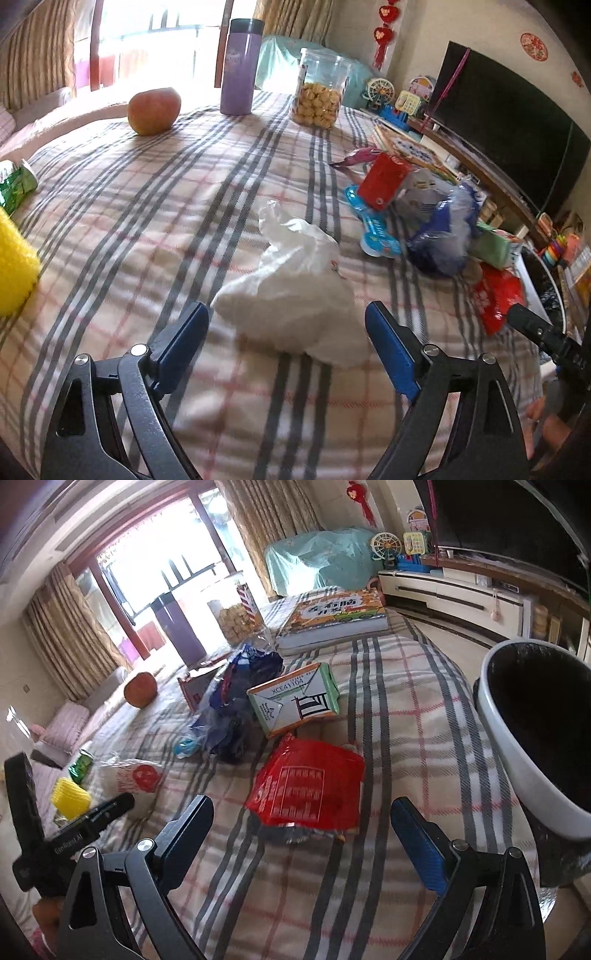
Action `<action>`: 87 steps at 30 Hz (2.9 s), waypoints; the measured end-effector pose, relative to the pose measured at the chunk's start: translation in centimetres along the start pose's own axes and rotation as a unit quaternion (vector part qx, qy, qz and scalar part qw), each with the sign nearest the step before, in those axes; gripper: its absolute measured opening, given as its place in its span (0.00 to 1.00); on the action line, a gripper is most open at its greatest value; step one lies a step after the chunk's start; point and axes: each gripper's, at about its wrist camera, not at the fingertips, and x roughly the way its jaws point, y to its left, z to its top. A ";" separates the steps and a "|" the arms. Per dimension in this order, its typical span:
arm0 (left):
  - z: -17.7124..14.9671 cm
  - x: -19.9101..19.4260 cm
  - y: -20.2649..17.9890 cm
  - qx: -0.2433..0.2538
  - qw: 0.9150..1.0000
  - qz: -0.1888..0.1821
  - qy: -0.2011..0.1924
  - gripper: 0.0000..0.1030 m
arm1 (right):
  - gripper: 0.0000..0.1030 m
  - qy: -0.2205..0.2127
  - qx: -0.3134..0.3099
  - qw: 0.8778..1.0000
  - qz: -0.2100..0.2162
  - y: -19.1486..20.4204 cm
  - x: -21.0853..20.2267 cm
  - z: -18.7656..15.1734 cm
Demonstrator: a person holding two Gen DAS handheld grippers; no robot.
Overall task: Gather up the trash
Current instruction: 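Grasp white plastic bag with left gripper while right gripper grasps red snack bag, then carry white plastic bag and red snack bag over the white bin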
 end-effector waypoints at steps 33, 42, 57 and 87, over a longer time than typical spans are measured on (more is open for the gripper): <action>-3.7 -4.2 -13.6 0.121 0.980 -0.156 0.020 0.31 | 0.34 -0.050 0.040 0.998 0.019 -5.9 -8.6 -3.4; -4.0 -4.5 -17.7 0.160 0.969 -0.185 0.023 0.31 | 0.34 -0.066 0.051 0.996 0.007 -7.7 -10.9 -3.5; -3.1 -4.8 -23.2 0.202 0.955 -0.214 0.021 0.31 | 0.34 -0.096 0.072 0.993 -0.015 -11.4 -13.7 -2.6; -1.3 -1.9 -32.0 0.247 0.941 -0.232 0.025 0.31 | 0.34 -0.111 0.097 0.988 -0.047 -17.2 -14.4 0.4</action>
